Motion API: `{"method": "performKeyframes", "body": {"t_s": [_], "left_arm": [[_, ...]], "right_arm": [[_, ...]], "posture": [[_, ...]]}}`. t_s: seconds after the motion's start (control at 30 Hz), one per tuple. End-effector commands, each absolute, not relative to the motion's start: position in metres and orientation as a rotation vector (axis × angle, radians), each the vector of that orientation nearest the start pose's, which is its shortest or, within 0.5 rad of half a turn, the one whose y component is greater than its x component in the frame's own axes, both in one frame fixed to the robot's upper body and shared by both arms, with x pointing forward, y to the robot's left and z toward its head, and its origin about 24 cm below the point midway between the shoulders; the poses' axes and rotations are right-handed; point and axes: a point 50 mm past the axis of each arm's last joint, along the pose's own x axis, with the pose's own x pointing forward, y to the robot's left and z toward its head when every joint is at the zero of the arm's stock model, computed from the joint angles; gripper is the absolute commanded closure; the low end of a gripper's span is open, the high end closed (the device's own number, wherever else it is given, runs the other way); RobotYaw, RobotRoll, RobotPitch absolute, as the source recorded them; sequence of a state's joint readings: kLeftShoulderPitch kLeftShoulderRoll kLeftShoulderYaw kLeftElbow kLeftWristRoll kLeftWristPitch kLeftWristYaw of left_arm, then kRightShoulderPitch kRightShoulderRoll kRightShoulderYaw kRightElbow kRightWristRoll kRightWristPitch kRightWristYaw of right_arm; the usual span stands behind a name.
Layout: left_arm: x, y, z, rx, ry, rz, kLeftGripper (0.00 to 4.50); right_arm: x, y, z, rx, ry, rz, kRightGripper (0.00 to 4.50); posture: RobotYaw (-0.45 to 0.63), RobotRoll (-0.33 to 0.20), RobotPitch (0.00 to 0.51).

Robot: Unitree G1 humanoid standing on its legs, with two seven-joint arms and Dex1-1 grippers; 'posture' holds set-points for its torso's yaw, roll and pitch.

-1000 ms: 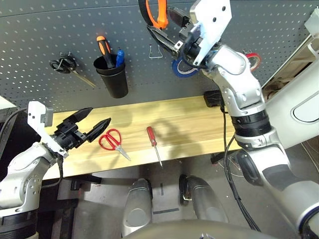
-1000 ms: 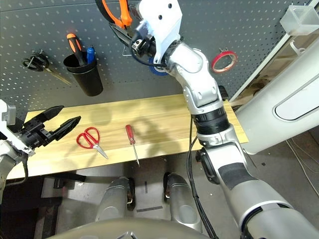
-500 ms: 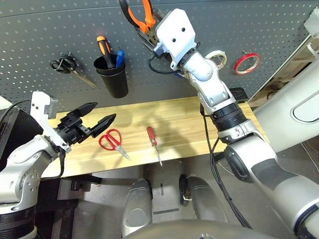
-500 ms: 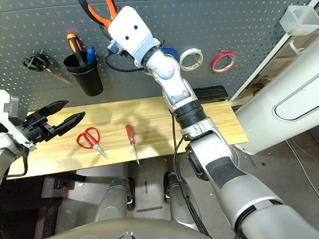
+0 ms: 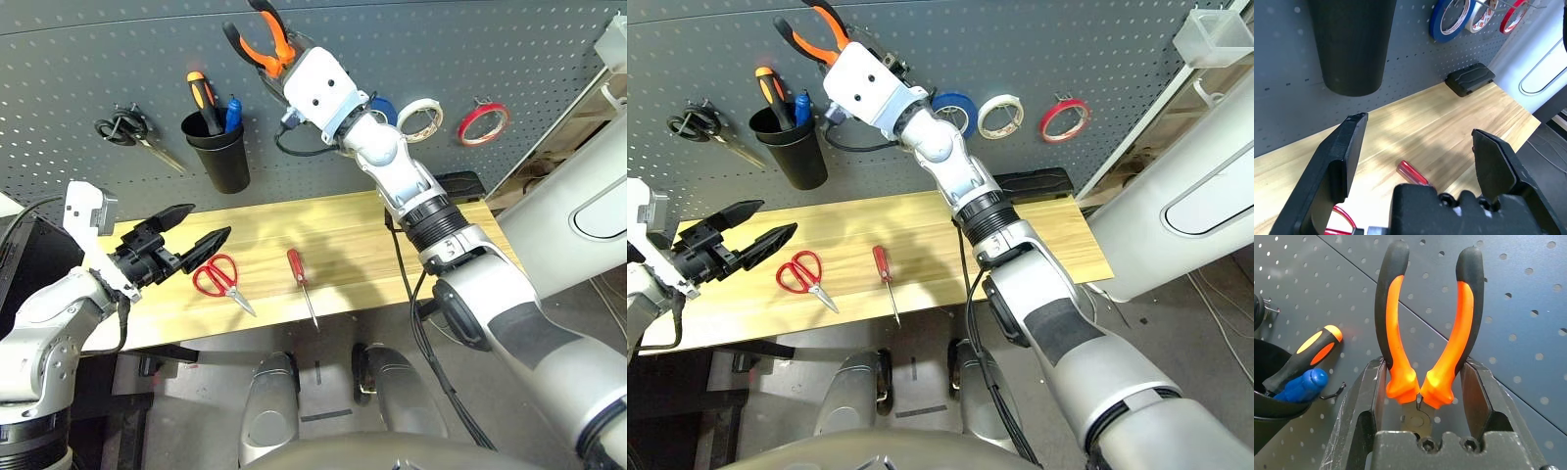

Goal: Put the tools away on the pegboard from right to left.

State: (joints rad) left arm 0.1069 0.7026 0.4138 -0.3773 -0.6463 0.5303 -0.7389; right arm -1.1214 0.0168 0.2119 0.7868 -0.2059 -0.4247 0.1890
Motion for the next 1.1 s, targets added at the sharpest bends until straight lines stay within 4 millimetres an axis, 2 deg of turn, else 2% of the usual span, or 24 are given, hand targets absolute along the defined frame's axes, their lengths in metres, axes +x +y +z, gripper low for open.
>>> {"method": "performKeyframes", "body": {"t_s": [0.03, 0.2, 0.4, 0.57, 0.8, 0.97, 1.1], "left_arm": [[0.208, 0.264, 0.149, 0.073, 0.123, -0.604, 0.0], [0.206, 0.262, 0.152, 0.075, 0.121, -0.606, 0.0], [0.214, 0.266, 0.182, 0.052, -0.09, -0.543, 0.0], [0.209, 0.271, 0.194, 0.046, -0.104, -0.555, 0.0], [0.206, 0.287, 0.224, 0.044, -0.154, -0.55, 0.0], [0.208, 0.288, 0.233, 0.053, -0.179, -0.546, 0.0], [0.206, 0.288, 0.232, 0.046, -0.175, -0.544, 0.0]], "right_arm": [[0.367, 0.005, 0.247, -0.407, -0.742, 0.629, 2.07], [0.37, 0.003, 0.246, -0.381, -0.723, 0.622, 2.07], [0.372, -0.002, 0.247, -0.356, -0.719, 0.612, 2.07], [0.375, -0.007, 0.246, -0.345, -0.706, 0.602, 2.07], [0.378, -0.009, 0.245, -0.334, -0.69, 0.599, 2.07], [0.379, -0.007, 0.242, -0.313, -0.67, 0.608, 2.07], [0.381, -0.007, 0.24, -0.293, -0.652, 0.605, 2.07]], "posture": [[0.08, 0.0, 0.11], [0.08, 0.0, 0.119], [0.08, 0.0, 0.133], [0.09, 0.0, 0.134], [0.12, 0.0, 0.139], [0.13, 0.0, 0.145], [0.13, 0.0, 0.15]]}}
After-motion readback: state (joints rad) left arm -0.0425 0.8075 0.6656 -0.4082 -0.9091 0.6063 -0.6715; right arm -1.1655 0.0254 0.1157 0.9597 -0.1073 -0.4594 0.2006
